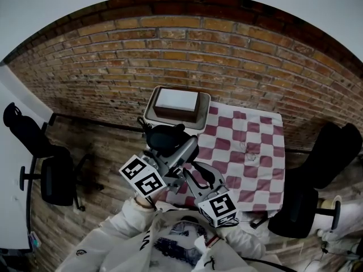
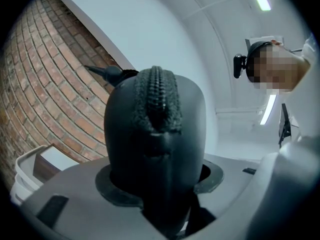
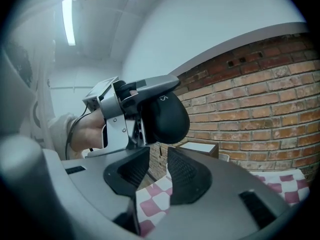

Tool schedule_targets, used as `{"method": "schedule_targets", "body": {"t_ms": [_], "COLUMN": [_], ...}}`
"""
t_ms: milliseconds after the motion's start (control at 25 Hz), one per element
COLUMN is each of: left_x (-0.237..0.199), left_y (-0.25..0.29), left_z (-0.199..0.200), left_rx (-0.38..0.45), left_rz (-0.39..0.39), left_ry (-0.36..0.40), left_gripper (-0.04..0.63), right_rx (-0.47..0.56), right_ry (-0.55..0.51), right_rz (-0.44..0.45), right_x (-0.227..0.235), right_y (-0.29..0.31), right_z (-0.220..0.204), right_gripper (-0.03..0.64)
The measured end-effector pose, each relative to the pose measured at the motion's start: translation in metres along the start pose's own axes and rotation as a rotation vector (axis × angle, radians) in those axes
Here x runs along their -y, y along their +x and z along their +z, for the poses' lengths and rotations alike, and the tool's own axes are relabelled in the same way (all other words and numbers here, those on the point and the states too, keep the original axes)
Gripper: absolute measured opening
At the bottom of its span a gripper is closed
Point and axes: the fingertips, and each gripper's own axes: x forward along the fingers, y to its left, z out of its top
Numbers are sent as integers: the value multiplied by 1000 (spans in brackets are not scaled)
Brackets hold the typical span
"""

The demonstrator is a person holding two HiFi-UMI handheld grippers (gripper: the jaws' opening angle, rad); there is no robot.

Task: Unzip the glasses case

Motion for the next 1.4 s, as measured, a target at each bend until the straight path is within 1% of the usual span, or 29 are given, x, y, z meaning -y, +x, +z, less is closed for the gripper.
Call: {"method": "schedule_targets", "body": {"t_ms": [440, 720, 880, 1400], "left_x": [2, 5, 5, 7], "left_y": [6, 4, 3, -1], "left_z": [-2, -3, -1, -2], "left_rx": [-12, -14, -13, -11], "left_rz": [-15, -28, -27, -23], "left_ry": [-17, -21, -18, -17], "left_gripper": [256, 256, 256, 256], "right_rx": [0, 8, 13, 10], "right_ry": [-16, -24, -19, -36], "right_rz": [-7, -18, -10, -27], "right_x": [2, 1, -2, -3], "right_y": [4, 6, 7, 5], "right_z": [-1, 1, 4, 2], "right_gripper": [115, 93, 80, 39]}}
